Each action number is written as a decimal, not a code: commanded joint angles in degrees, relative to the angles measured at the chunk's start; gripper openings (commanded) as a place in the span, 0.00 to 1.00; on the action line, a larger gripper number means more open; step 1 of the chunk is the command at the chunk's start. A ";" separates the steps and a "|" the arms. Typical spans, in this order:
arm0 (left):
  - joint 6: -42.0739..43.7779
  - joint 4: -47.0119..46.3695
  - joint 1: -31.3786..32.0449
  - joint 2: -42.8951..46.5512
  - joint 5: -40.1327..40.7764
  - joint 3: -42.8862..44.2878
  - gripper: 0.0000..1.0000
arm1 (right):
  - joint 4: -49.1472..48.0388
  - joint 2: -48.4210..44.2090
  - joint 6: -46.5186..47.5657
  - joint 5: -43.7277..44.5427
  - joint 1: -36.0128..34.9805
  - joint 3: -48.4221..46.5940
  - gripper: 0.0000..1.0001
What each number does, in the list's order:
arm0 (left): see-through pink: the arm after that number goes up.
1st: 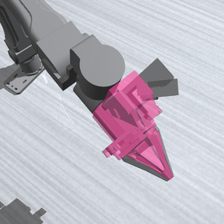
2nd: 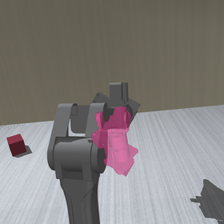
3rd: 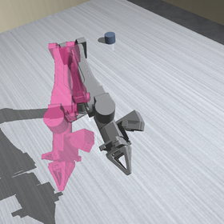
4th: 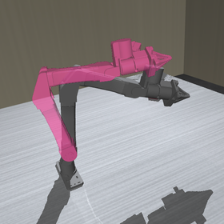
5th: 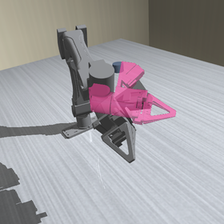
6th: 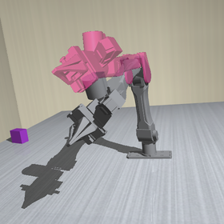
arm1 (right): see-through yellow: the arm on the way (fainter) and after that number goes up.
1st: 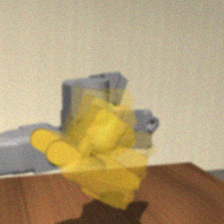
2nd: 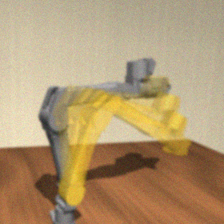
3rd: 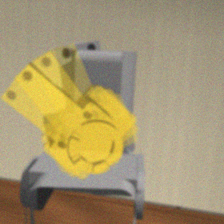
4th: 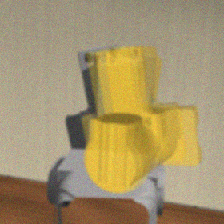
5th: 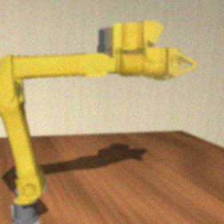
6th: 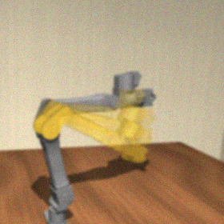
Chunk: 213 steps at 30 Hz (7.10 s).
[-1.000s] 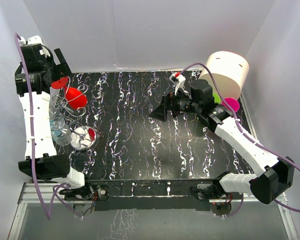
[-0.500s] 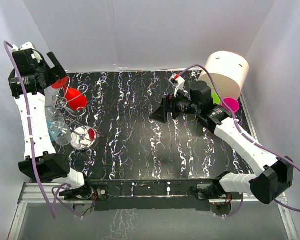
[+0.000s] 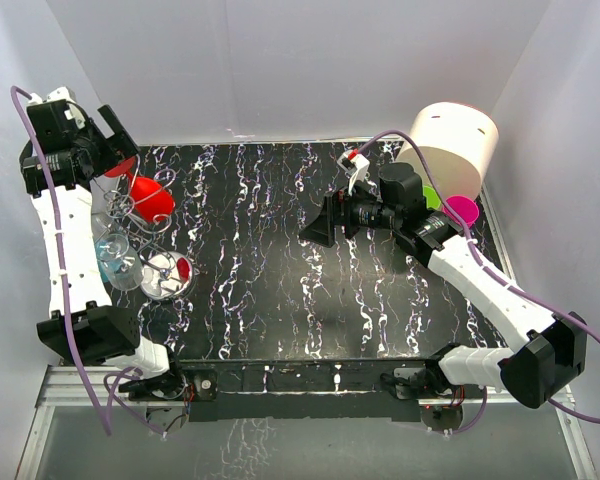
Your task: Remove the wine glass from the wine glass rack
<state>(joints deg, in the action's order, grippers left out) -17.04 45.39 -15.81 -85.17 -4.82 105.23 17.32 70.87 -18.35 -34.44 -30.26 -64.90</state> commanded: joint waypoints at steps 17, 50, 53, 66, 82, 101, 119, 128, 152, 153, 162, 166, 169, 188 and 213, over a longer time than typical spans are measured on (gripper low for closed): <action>1.48 3.22 -0.64 1.33 1.22 1.16 0.96 | -4.40 -0.47 -0.23 -0.28 0.03 0.19 0.94; 2.33 2.29 -0.62 3.01 -0.54 2.79 0.70 | -4.67 -0.31 -0.37 -0.24 0.03 0.13 0.94; 2.52 2.02 -0.64 3.40 -0.80 2.74 0.68 | -4.67 -0.17 -0.52 -0.22 0.03 0.21 0.94; 2.12 1.23 -0.62 1.02 -1.71 6.17 0.65 | -5.01 0.17 -0.94 -0.48 0.03 0.04 0.94; 4.09 -1.88 -0.58 3.36 -9.94 3.05 0.63 | -5.19 -0.12 -1.04 -0.63 0.07 0.30 0.94; 5.54 -1.59 -0.58 8.70 -7.68 -1.34 0.62 | -5.63 -0.12 -1.54 -1.38 0.03 0.65 0.94; 5.97 1.51 -0.46 9.82 6.30 -1.28 0.61 | -6.05 0.21 -2.03 -1.79 -0.06 0.82 0.95; 4.03 -3.50 -0.49 4.88 5.78 2.93 0.61 | -6.07 0.02 -2.05 -1.73 -0.06 0.79 0.94; -29.48 -41.17 -0.51 3.83 -31.50 1.13 0.61 | -5.44 -3.10 -4.97 5.41 -0.06 -2.15 0.95; -32.36 -44.41 -0.50 4.83 -33.42 -0.76 0.61 | -5.32 -3.41 -4.87 6.34 -0.06 -2.50 0.95; -59.59 -74.49 2.27 15.86 -41.67 -26.80 0.62 | -12.73 -7.15 -11.79 8.99 -0.06 -2.43 0.98; -59.89 -74.84 5.04 19.40 -42.49 -32.10 0.62 | -21.40 -7.88 -18.61 6.36 -0.06 -0.79 0.98; -59.45 -74.30 7.54 21.95 -42.29 -35.75 0.62 | -30.68 -7.57 -24.48 3.96 -0.06 1.08 0.98; -62.02 -78.61 13.14 28.67 -43.60 -49.75 0.62 | -65.47 3.62 -57.16 -1.86 -0.23 6.99 0.67; -31.26 -40.30 15.69 31.58 -37.57 -34.86 0.99 | -12.25 -9.10 -34.33 15.62 1.25 8.73 0.00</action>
<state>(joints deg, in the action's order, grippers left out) -57.63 -5.30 -0.14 -56.12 -44.66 65.89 -24.03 67.57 -68.84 -30.41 -30.06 -52.75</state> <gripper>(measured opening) 0.985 0.029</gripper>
